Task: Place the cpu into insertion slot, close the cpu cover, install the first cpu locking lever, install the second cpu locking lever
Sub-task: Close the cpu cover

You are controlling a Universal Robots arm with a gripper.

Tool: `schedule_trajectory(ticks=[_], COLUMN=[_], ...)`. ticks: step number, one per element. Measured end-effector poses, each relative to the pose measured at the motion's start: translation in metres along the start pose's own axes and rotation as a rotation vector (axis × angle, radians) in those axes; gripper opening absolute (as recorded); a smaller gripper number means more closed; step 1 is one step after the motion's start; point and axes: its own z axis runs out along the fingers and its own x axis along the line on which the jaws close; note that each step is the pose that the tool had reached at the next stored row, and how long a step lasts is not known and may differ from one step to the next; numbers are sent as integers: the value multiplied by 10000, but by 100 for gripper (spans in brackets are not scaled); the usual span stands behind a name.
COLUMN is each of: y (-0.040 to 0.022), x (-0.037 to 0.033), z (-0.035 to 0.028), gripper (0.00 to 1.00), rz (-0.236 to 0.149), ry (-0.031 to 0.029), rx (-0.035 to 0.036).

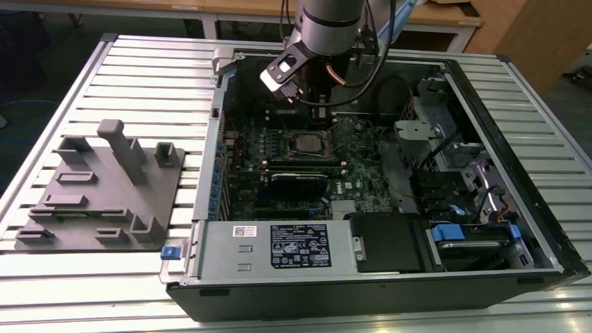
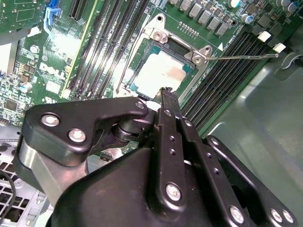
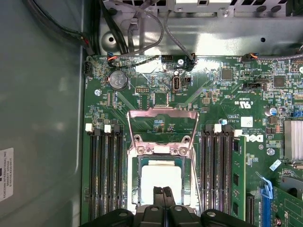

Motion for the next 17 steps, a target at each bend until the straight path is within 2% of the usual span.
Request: schedule_trajectory(ticks=[8,17], y=[0,1], x=[1,4], z=[-19,-76], gripper=[11,11], rz=[0,0], ry=[-1,0], rx=[2,2])
